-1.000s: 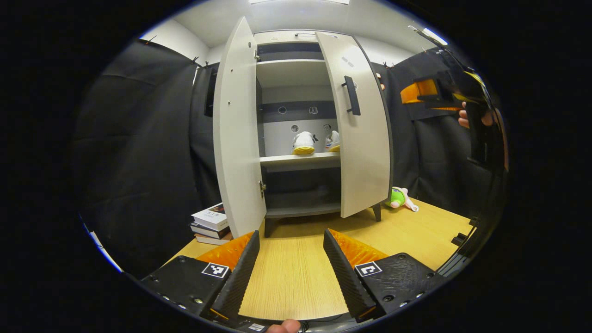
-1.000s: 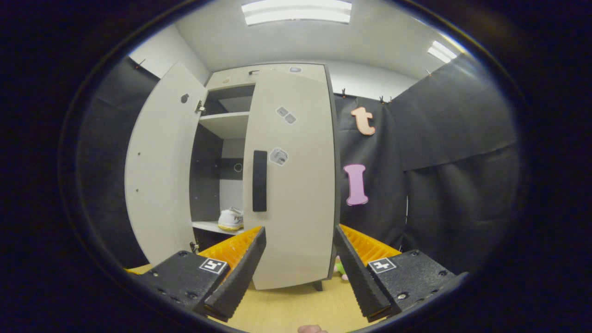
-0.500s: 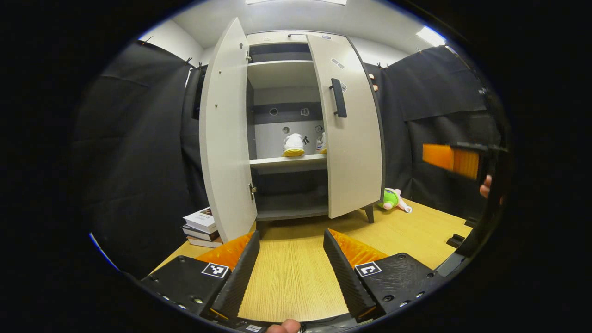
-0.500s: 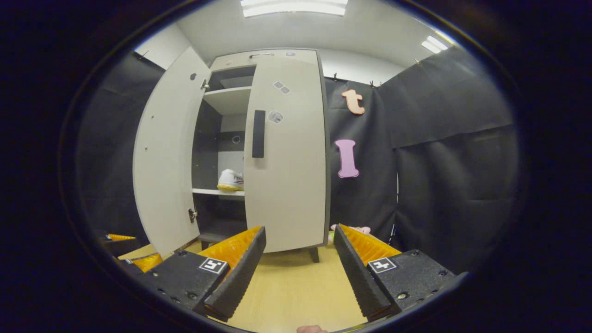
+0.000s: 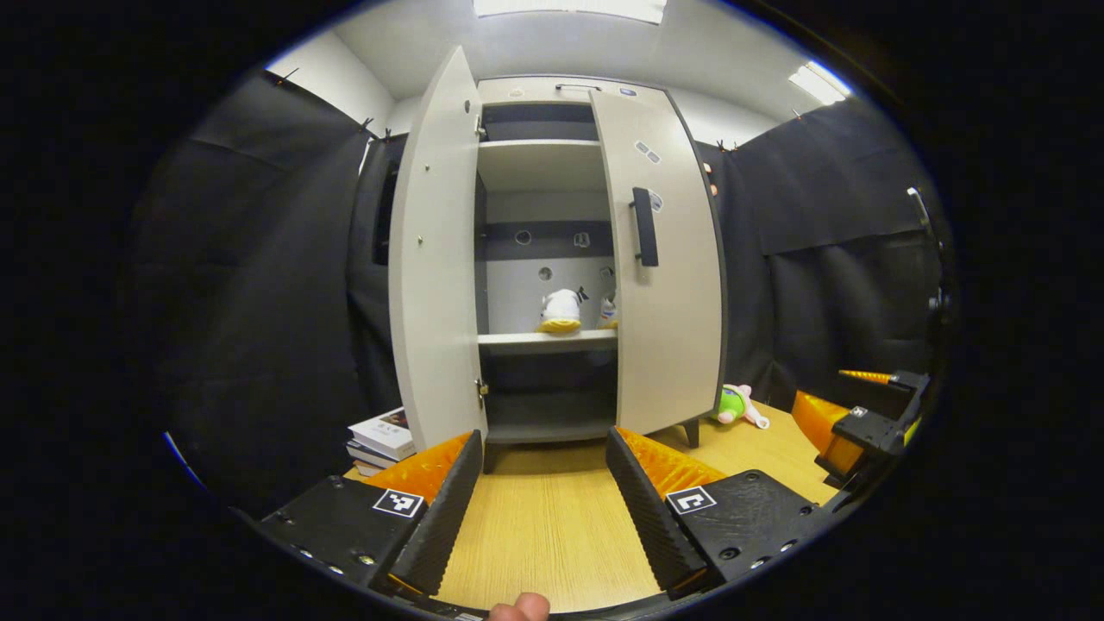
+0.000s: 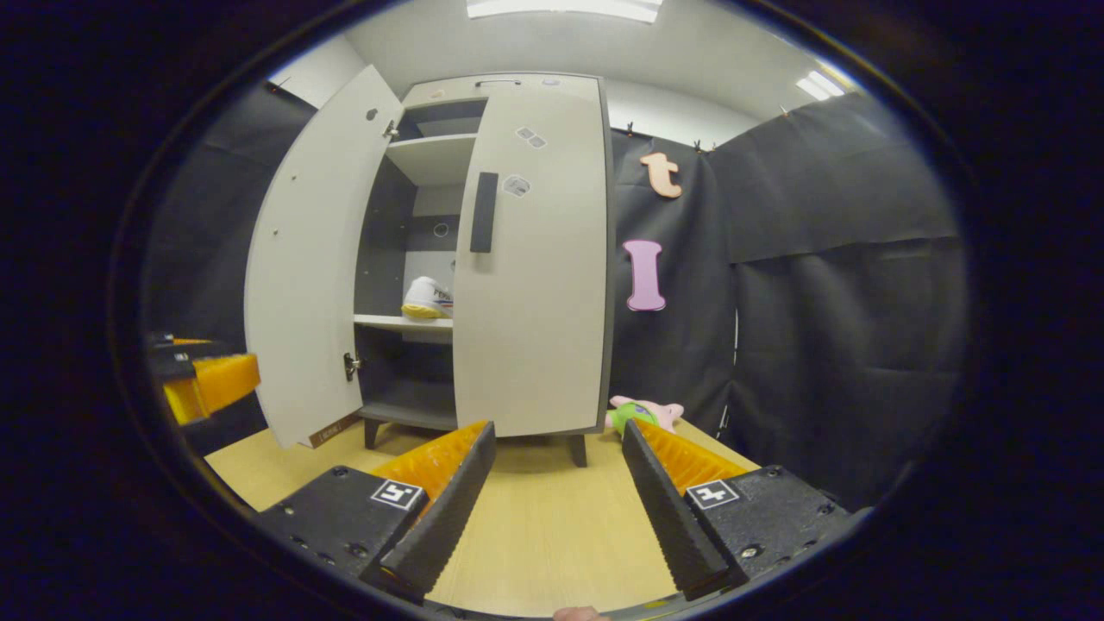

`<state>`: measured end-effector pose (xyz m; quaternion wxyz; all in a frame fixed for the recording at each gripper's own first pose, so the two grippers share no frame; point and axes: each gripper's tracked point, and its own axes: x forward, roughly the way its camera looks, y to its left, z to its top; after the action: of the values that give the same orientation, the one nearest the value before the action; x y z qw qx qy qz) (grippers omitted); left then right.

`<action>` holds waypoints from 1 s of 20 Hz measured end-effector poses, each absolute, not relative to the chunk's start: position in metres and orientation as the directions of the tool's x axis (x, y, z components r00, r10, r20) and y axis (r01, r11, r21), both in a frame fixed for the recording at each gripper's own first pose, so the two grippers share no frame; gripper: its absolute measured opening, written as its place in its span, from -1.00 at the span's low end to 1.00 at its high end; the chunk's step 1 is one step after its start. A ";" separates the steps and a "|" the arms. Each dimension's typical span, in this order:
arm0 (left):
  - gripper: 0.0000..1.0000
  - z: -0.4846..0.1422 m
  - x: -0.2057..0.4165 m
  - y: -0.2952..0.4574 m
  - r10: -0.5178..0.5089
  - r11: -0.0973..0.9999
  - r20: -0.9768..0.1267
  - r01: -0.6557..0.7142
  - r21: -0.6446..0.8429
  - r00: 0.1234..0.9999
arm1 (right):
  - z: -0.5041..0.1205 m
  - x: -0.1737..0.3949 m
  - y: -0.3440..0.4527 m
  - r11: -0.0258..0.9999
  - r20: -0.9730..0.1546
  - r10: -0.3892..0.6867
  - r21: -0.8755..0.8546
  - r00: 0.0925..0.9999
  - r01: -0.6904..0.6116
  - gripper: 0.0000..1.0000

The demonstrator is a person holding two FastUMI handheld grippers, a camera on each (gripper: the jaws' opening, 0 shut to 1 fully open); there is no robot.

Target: Grab one shoe with the right hand and put it into the shoe cabinet, grab the other shoe with the left hand and put it into the shoe cabinet; then close the right door with the right hand and the left door with the left hand.

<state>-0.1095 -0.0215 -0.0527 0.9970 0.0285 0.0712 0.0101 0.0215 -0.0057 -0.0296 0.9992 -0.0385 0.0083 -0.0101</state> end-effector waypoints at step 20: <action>0.78 0.101 0.027 0.215 0.286 0.957 -0.023 -0.287 -0.040 0.958 | -0.033 0.031 -0.010 0.997 -0.063 -0.016 -0.076 0.998 0.012 0.92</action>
<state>0.0268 0.2147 0.1010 0.9892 -0.0213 0.0084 0.1448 0.0306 -0.0099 -0.0328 0.9988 -0.0377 0.0318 -0.0070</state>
